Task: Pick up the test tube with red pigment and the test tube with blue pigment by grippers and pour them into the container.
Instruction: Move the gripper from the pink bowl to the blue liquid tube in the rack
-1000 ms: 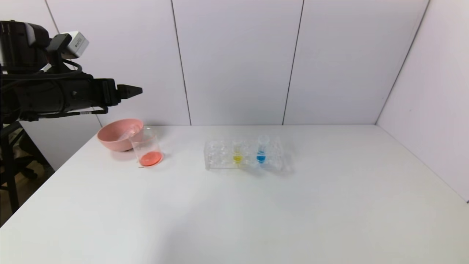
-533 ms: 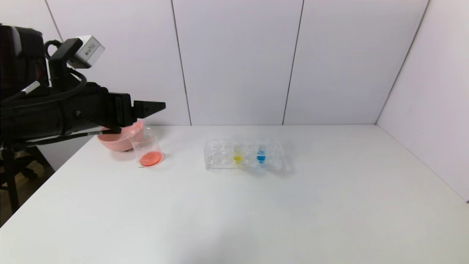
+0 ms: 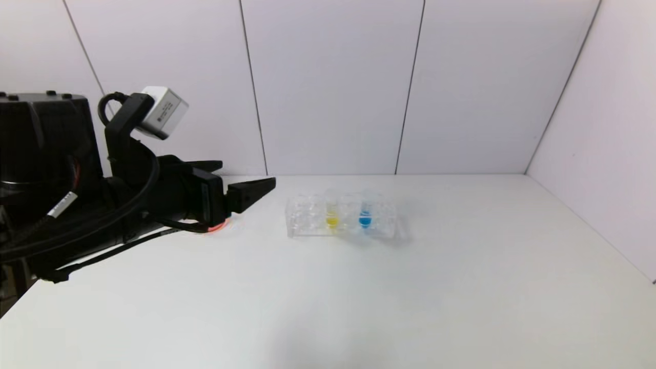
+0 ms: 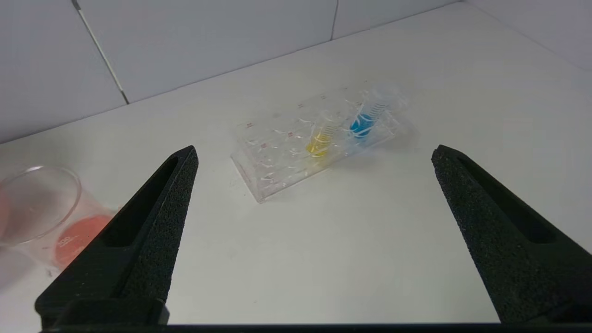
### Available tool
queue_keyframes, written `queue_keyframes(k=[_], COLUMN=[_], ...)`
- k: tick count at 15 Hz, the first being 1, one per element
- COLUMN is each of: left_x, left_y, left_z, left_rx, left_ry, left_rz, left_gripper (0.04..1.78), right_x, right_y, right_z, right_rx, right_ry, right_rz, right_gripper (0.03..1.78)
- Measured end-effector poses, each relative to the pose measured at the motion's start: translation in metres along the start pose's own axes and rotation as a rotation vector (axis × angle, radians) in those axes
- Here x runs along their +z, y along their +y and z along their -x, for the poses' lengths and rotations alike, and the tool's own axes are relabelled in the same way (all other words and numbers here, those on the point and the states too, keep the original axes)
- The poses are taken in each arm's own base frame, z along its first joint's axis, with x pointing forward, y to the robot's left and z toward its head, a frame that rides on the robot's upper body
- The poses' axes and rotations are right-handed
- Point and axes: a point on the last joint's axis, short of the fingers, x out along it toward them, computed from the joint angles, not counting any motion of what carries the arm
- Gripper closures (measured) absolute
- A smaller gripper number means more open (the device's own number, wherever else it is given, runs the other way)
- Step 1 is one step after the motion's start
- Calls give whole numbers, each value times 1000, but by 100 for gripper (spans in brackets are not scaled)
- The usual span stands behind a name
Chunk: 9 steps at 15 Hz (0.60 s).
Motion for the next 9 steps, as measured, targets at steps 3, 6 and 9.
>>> queue_keyframes(k=[3, 6, 9], left_x=[-15, -32, -52], left_y=[-27, -52, -75], left_z=[-16, -39, -68], left_rx=[-12, -37, -6], left_ry=[37, 62, 45], left_rz=[4, 27, 37], left_gripper=[6, 6, 6], right_x=[0, 0, 0], right_y=[0, 0, 0], right_z=[0, 0, 0], right_rx=[0, 1, 1], right_ry=[0, 0, 0], right_rz=[0, 0, 0], right_gripper=[4, 4, 4])
